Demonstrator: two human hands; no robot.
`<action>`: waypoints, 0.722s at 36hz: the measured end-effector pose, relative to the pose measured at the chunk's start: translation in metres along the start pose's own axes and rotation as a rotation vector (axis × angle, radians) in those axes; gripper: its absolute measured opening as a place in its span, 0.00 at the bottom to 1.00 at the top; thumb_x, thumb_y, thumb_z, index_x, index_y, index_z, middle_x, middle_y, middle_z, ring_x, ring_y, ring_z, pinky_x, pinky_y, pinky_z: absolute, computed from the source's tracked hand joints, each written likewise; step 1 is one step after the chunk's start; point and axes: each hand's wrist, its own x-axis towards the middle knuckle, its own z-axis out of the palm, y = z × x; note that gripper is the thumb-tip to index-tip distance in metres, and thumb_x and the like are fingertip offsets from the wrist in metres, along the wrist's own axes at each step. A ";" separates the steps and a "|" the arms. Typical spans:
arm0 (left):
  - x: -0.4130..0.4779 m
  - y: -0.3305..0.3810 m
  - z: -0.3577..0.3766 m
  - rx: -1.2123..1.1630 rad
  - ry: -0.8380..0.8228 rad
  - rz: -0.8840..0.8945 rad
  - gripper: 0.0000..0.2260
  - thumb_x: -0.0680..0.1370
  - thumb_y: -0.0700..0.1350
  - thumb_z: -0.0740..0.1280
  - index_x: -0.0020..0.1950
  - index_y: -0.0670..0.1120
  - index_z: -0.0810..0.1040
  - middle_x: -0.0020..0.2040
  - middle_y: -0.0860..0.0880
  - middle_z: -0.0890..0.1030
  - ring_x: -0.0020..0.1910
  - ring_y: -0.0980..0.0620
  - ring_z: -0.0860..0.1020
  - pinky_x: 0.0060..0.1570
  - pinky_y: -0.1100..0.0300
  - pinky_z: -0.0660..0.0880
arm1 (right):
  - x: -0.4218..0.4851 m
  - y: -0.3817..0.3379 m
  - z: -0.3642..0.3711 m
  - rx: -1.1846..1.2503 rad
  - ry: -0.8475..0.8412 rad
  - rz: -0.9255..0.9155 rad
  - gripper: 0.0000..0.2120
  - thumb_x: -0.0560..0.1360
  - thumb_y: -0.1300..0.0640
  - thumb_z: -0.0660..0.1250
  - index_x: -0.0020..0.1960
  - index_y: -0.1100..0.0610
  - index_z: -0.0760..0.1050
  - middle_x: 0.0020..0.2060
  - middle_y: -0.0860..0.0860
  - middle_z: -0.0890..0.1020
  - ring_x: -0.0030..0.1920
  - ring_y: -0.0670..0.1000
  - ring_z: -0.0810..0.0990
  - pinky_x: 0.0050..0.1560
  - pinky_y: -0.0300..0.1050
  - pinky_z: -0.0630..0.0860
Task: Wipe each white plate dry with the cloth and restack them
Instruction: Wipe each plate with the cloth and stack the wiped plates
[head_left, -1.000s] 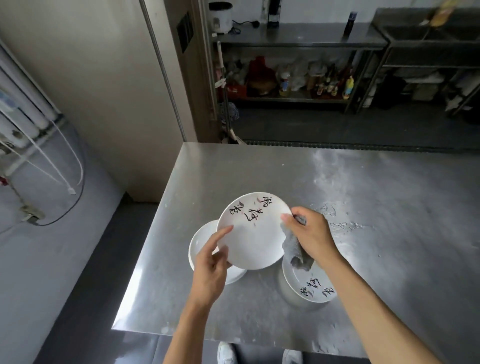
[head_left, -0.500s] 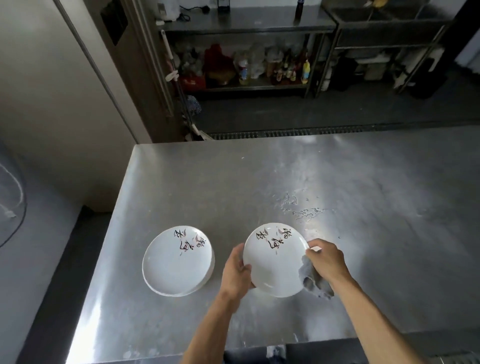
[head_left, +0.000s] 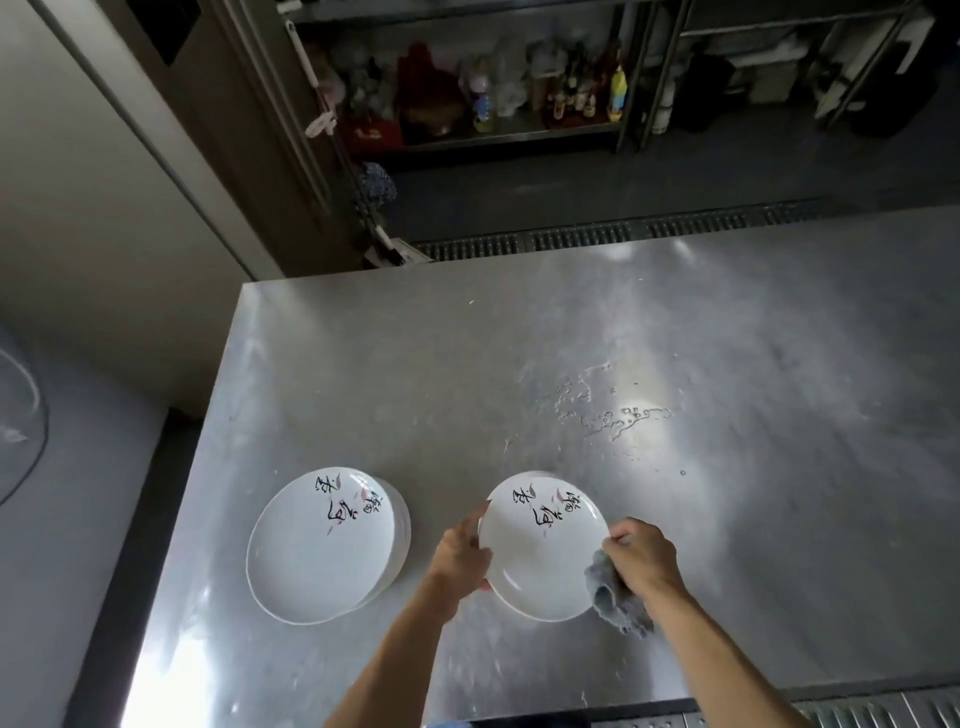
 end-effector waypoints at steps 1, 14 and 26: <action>0.002 0.000 0.001 0.027 0.014 0.010 0.32 0.76 0.29 0.57 0.73 0.58 0.75 0.52 0.46 0.84 0.48 0.47 0.82 0.48 0.41 0.85 | 0.002 0.000 0.001 -0.002 0.002 -0.006 0.08 0.73 0.62 0.68 0.41 0.50 0.78 0.43 0.49 0.84 0.50 0.55 0.81 0.48 0.42 0.72; 0.007 -0.002 0.001 0.128 0.186 0.043 0.29 0.75 0.31 0.65 0.67 0.59 0.82 0.46 0.46 0.87 0.40 0.49 0.84 0.40 0.47 0.86 | 0.020 0.000 0.009 -0.080 0.013 -0.035 0.06 0.75 0.61 0.67 0.41 0.52 0.76 0.46 0.52 0.85 0.49 0.55 0.81 0.45 0.41 0.70; 0.001 0.004 0.001 0.368 0.222 0.111 0.26 0.74 0.34 0.65 0.67 0.57 0.83 0.42 0.48 0.84 0.46 0.46 0.82 0.49 0.60 0.80 | 0.010 -0.013 0.004 0.033 0.139 -0.297 0.03 0.77 0.61 0.69 0.44 0.57 0.78 0.40 0.49 0.83 0.42 0.50 0.81 0.41 0.34 0.72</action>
